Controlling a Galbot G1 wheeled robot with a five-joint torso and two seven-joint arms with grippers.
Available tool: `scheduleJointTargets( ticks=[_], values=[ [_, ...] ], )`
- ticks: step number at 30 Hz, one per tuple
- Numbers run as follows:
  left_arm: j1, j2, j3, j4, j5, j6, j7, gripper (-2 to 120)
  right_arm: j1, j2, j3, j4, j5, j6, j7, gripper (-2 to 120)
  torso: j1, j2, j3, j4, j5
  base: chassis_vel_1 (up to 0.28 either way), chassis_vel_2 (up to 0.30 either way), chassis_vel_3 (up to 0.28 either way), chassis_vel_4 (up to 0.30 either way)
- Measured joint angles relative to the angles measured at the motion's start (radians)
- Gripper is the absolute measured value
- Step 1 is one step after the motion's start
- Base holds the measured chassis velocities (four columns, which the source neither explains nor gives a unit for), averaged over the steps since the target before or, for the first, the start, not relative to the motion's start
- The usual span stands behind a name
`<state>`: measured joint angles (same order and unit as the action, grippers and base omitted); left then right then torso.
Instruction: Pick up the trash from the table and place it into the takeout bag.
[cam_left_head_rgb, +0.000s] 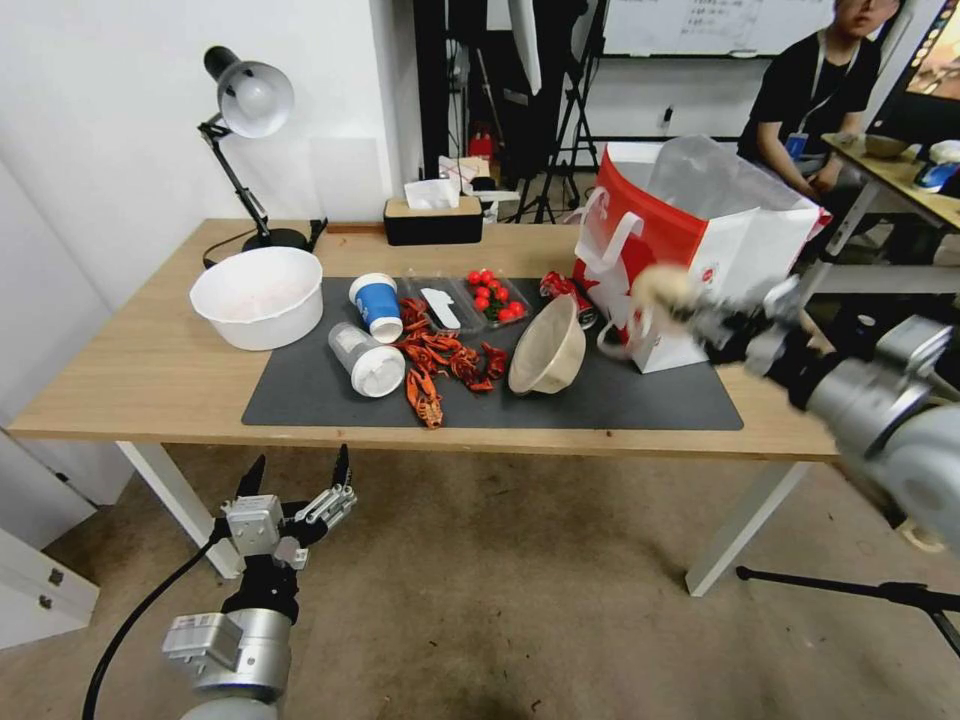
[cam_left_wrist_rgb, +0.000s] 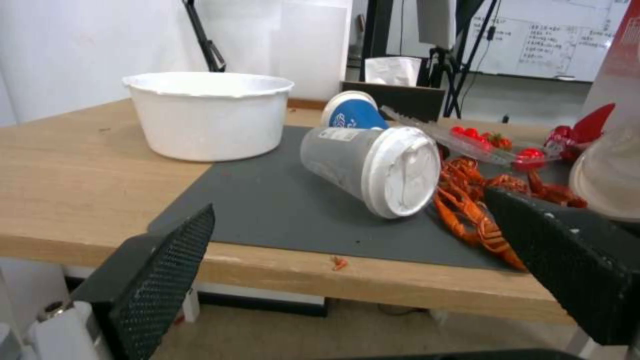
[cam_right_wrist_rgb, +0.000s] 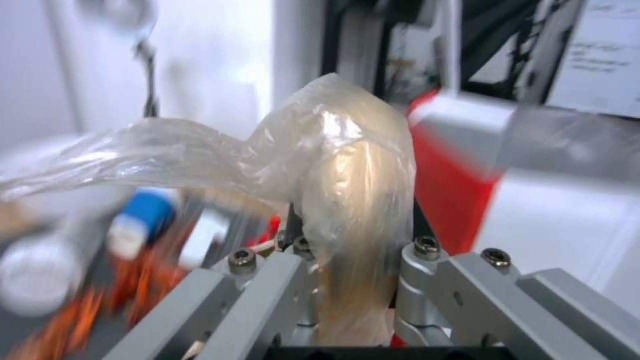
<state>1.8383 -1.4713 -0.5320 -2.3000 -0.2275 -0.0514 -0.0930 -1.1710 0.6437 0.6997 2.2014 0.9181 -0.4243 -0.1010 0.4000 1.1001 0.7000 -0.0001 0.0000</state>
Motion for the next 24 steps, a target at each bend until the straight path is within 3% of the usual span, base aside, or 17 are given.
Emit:
scheduleJointTargets(
  ticks=[8, 16, 24],
  values=[
    [-0.003, 0.0, 0.004, -0.009, 0.002, 0.004, 0.001, 100, 0.288, -0.03, -0.087, -0.151, 0.215, -0.013, 0.146, 6, 0.0, 0.0, 0.0, 0.0001, 0.0001, 0.0, 0.0, 0.0, 0.0],
    [0.0, -0.003, 0.006, -0.014, 0.007, 0.004, 0.005, 100, 0.456, -0.02, -0.161, -0.246, 0.272, -0.023, 0.184, 6, 0.0, 0.0, 0.0, 0.0002, -0.0001, 0.0, 0.0, 0.0, 0.0],
    [0.012, -0.016, 0.018, -0.027, 0.022, -0.001, 0.017, 100, 0.645, 0.043, -0.347, -0.392, 0.304, -0.095, 0.312, 6, 0.0, 0.0, 0.0, 0.0001, 0.0, 0.0, 0.0, 0.0, 0.0]
  ],
)
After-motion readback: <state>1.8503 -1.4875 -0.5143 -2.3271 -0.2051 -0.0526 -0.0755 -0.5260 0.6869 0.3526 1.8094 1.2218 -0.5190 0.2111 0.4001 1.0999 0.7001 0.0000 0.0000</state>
